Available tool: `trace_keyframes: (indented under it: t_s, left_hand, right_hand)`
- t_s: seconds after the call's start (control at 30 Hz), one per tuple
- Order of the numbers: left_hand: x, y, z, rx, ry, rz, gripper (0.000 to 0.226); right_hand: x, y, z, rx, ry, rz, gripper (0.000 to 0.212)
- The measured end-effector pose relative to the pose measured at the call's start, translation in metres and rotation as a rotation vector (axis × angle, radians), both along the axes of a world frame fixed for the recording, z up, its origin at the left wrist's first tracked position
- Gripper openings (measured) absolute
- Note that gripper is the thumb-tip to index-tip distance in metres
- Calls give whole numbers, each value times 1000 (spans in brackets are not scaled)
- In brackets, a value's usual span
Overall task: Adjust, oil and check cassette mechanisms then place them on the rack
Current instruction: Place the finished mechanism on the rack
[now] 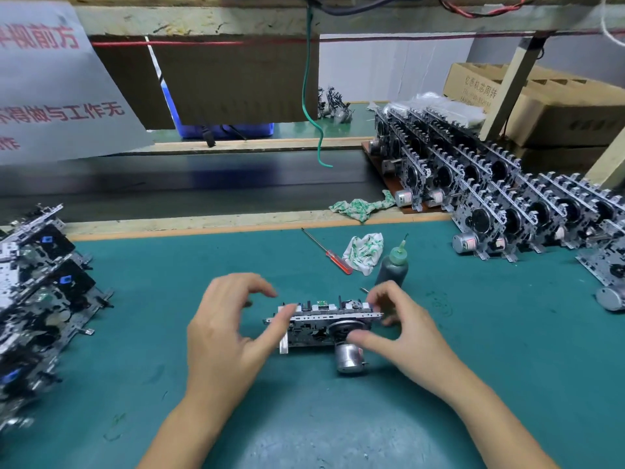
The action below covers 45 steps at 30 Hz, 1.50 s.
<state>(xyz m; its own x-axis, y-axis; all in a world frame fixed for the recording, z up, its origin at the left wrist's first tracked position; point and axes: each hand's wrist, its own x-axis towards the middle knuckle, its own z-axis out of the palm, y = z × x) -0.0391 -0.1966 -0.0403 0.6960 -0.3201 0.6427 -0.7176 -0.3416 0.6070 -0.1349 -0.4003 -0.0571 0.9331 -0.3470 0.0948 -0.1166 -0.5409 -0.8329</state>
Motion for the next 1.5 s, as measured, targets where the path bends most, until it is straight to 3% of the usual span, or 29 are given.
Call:
trace_keyframes:
  t_s: [0.13,0.27,0.57,1.07,1.17,1.37,1.5]
  left_hand:
    - [0,-21,14,190,-11,-284,35]
    - [5,-31,12,330,50,-371,35]
    - [7,-33,6,257,103,-436,22]
    - [3,-33,6,250,162,-401,25]
    - [4,-32,5,265,170,-399,26]
    - [4,-33,6,289,148,-397,26]
    - [4,-33,6,287,149,-400,26]
  right_hand:
    - [8,6,-5,49,-93,141,39]
    - [11,5,-5,168,-123,154,36]
    - [12,5,-6,204,-176,139,31]
    - [12,2,-5,144,-178,164,32]
    - [7,2,1,50,-128,166,33]
    - [-10,-4,3,-647,-121,49,44]
    - [-14,-5,0,-779,-127,107,42]
